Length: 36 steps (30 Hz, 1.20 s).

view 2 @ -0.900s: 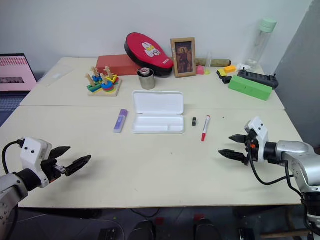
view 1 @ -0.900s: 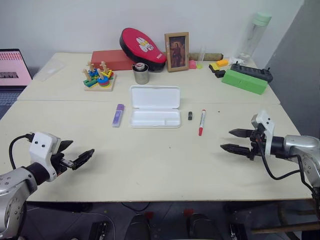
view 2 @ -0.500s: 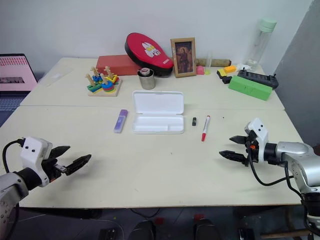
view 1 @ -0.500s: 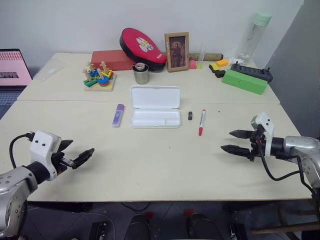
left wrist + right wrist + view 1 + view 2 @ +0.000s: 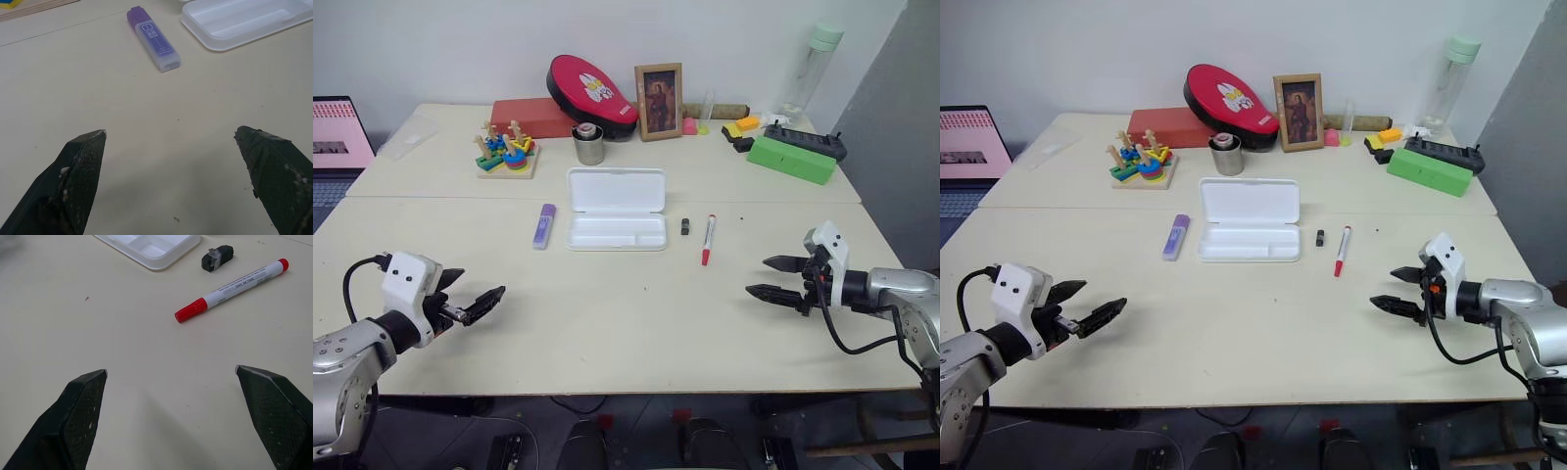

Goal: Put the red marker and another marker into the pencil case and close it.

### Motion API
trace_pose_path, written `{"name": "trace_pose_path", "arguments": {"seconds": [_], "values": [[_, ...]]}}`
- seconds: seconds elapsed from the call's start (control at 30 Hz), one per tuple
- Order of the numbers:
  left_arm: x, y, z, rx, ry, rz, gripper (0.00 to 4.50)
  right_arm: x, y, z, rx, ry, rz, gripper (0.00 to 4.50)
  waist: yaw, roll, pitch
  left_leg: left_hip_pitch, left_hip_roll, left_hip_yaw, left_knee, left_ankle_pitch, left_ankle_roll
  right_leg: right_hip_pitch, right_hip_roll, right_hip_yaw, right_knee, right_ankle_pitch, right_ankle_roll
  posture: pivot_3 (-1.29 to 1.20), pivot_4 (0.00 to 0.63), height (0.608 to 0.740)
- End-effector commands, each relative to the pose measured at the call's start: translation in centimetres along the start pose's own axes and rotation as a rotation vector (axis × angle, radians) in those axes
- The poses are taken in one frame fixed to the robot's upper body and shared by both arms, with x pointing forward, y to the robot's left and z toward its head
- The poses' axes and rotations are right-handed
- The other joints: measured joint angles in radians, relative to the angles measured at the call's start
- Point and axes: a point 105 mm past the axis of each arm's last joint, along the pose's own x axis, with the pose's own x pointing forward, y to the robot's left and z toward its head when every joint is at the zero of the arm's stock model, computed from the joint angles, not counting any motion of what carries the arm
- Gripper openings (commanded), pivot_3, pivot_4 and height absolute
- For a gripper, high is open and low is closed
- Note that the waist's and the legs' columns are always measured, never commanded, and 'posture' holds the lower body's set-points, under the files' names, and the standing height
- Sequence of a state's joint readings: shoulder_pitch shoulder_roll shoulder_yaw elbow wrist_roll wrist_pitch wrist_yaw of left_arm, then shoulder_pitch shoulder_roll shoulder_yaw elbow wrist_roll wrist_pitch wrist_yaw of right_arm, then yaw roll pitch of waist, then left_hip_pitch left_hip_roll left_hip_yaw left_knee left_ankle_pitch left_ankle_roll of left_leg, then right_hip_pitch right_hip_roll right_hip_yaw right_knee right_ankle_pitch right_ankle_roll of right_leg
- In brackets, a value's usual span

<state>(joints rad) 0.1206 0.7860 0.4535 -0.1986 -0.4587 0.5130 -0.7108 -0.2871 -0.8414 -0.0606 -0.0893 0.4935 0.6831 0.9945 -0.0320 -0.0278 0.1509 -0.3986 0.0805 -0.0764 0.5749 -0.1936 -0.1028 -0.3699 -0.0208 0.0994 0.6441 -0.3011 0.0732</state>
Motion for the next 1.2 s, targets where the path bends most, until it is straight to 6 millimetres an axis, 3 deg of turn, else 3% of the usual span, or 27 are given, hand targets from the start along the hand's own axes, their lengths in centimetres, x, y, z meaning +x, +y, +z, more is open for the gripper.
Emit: {"name": "trace_pose_path", "arguments": {"seconds": [0.03, 0.1, 0.17, 0.4, 0.53, 0.67, 0.83, 1.03, 1.2], "values": [[0.0, 0.2, 0.7, 0.028, -0.03, 0.006, 4.5, 0.0, -0.1, 1.3, -0.043, -0.042, 0.001, 4.44, 0.0, 0.0, 0.0, 0.0, 0.0, 0.0, 0.0, 0.0, 0.0, 0.0, 0.0, 0.0, 0.0, 0.0, 0.0, 0.0, 0.15, 0.74], [0.5, -0.4, 1.2, 0.013, -0.06, -0.019, 4.5, 0.8, -0.1, 2.1, -0.075, -0.057, 0.014, 4.44, 0.0, 0.0, 0.0, 0.0, 0.0, 0.0, 0.0, 0.0, 0.0, 0.0, 0.0, 0.0, 0.0, 0.0, 0.0, 0.0, 0.15, 0.74], [1.3, -2.3, 2.1, 0.011, -0.111, -0.106, 4.5, 2.1, 0.3, 3.7, -0.126, -0.08, 0.055, 4.44, 0.0, 0.0, 0.0, 0.0, 0.0, 0.0, 0.001, 0.0, 0.0, 0.0, 0.0, 0.0, 0.0, 0.0, 0.001, 0.0, 0.15, 0.74], [3.6, -5.6, 5.1, 0.022, -0.269, -0.262, 4.5, 8.7, 1.9, 7.4, -0.35, -0.037, 0.241, 4.44, -0.005, 0.0, 0.0, 0.001, 0.0, 0.0, 0.002, 0.001, 0.0, 0.001, 0.001, 0.0, 0.001, 0.003, 0.001, 0.0, 0.15, 0.74], [5.1, -8.6, 6.3, 0.026, -0.315, -0.388, 4.5, 13.2, 2.0, 8.5, -0.426, -0.005, 0.262, 4.44, -0.002, 0.0, 0.0, 0.0, 0.0, 0.0, 0.001, 0.001, 0.0, 0.001, 0.0, 0.0, 0.001, 0.003, 0.0, 0.0, 0.15, 0.74], [6.0, -10.4, 7.0, 0.02, -0.339, -0.434, 4.5, 16.3, 2.5, 9.1, -0.472, 0.01, 0.272, 4.44, 0.0, 0.0, 0.0, -0.001, 0.0, 0.0, 0.0, 0.0, 0.0, 0.0, 0.0, -0.001, 0.001, 0.003, -0.001, 0.0, 0.15, 0.74], [6.2, -11.4, 7.2, 0.005, -0.356, -0.445, 4.5, 18.2, 3.5, 9.2, -0.496, 0.032, 0.306, 4.44, -0.002, 0.0, 0.0, -0.001, 0.0, 0.0, -0.001, 0.0, 0.0, 0.0, 0.0, -0.001, 0.002, 0.003, -0.002, 0.0, 0.15, 0.74], [6.2, -11.4, 8.0, -0.004, -0.389, -0.43, 4.5, 19.6, 3.3, 6.9, -0.52, 0.159, 0.285, 4.44, -0.002, 0.001, 0.0, 0.001, 0.0, -0.001, 0.001, 0.0, 0.0, 0.0, 0.0, -0.002, 0.004, 0.003, -0.001, 0.0, 0.15, 0.74], [6.1, -11.5, 8.3, -0.011, -0.401, -0.432, 4.5, 20.1, 2.5, 6.3, -0.536, 0.212, 0.214, 3.1, -0.003, 0.001, 0.0, 0.001, 0.0, -0.001, 0.001, 0.0, 0.0, 0.001, 0.0, -0.002, 0.005, 0.004, -0.001, 0.0, 0.15, 0.74]]}}
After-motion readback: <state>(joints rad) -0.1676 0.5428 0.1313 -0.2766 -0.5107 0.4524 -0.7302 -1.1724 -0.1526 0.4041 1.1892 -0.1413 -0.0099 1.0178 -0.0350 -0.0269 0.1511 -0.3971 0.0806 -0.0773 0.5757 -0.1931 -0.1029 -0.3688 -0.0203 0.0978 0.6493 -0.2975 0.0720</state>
